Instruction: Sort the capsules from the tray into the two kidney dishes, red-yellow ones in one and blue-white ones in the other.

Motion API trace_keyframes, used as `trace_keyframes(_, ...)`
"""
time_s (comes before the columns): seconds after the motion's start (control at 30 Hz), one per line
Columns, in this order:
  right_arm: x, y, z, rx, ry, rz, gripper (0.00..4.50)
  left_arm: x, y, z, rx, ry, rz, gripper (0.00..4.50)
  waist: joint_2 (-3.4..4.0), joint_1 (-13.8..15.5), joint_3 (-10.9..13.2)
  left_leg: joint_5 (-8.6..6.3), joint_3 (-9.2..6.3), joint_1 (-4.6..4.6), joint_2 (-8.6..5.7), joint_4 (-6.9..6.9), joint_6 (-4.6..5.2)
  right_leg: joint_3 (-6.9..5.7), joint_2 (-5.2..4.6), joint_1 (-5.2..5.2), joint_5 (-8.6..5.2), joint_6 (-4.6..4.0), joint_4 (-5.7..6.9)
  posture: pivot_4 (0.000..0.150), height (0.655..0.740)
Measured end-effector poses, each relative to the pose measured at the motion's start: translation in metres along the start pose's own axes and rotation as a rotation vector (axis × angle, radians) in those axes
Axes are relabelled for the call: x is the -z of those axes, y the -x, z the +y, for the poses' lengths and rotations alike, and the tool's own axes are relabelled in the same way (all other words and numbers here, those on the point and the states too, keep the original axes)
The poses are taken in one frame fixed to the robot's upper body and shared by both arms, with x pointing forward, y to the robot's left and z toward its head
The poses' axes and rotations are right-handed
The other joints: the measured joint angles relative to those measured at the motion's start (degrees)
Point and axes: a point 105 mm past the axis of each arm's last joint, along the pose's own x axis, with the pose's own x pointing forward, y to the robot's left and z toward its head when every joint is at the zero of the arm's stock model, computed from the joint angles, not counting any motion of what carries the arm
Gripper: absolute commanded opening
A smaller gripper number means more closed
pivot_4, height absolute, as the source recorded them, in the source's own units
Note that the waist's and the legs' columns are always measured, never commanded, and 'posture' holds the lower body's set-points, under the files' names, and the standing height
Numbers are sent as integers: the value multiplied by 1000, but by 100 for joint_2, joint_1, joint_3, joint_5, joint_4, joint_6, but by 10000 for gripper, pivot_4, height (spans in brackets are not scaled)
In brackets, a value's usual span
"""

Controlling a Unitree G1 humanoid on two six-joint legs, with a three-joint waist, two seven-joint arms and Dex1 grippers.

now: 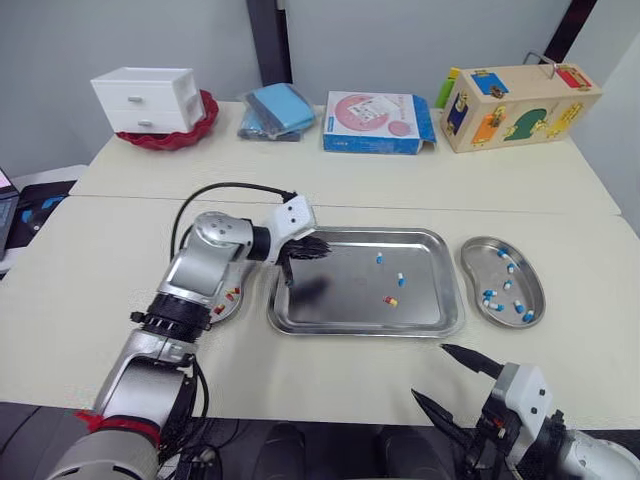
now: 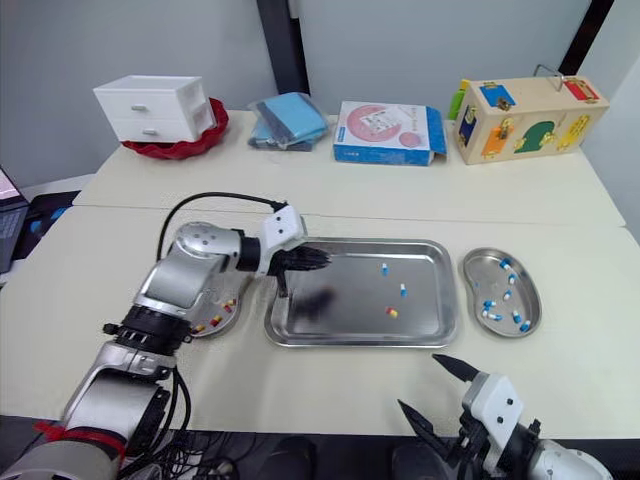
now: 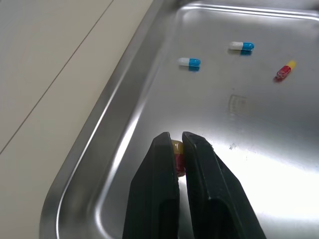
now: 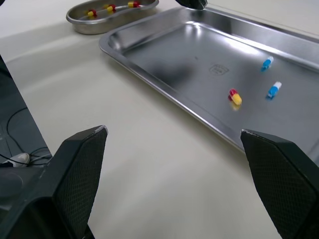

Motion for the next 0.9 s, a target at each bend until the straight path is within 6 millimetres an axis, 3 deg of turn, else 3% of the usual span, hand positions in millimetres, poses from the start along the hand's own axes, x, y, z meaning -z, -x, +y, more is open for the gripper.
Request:
trace_keyframes(0.17, -2, -3, 2, -75, 10, 8, 45000, 4, 38, 6, -77, 55, 38, 3233, 0, -6, 0, 0, -3, 1, 0, 0, 0, -2, 0, 0, 0, 0, 0, 1500, 7400)
trace_keyframes(0.43, -4, -1, 12, -226, 28, 55, 45000, 43, 93, 8, -223, 206, 171, 3233, 0, -9, -1, 0, -5, 1, 2, -1, 1, -5, 0, 0, 0, 0, 0, 1500, 7400)
trace_keyframes(0.63, -11, -3, 7, -248, 47, 33, 45000, 71, 117, 2, -274, 271, 254, 3233, -2, -2, -1, -1, -6, 0, 2, 0, 1, -6, 0, 0, 0, 0, 0, 1500, 7400)
trace_keyframes(0.77, -10, -5, 2, -245, 47, 30, 45000, 77, 116, -3, -258, 308, 249, 11831, -5, 20, -2, -1, -8, -3, 1, 0, 1, -10, 0, -1, 0, 0, -1, 1500, 7400)
trace_keyframes(0.9, -9, -6, 1, -242, 42, 31, 45000, 78, 121, -5, -232, 367, 225, 25120, -5, -6, -2, -1, -7, -2, 2, -2, 1, -9, 1, -3, 0, -1, 0, 1500, 7400)
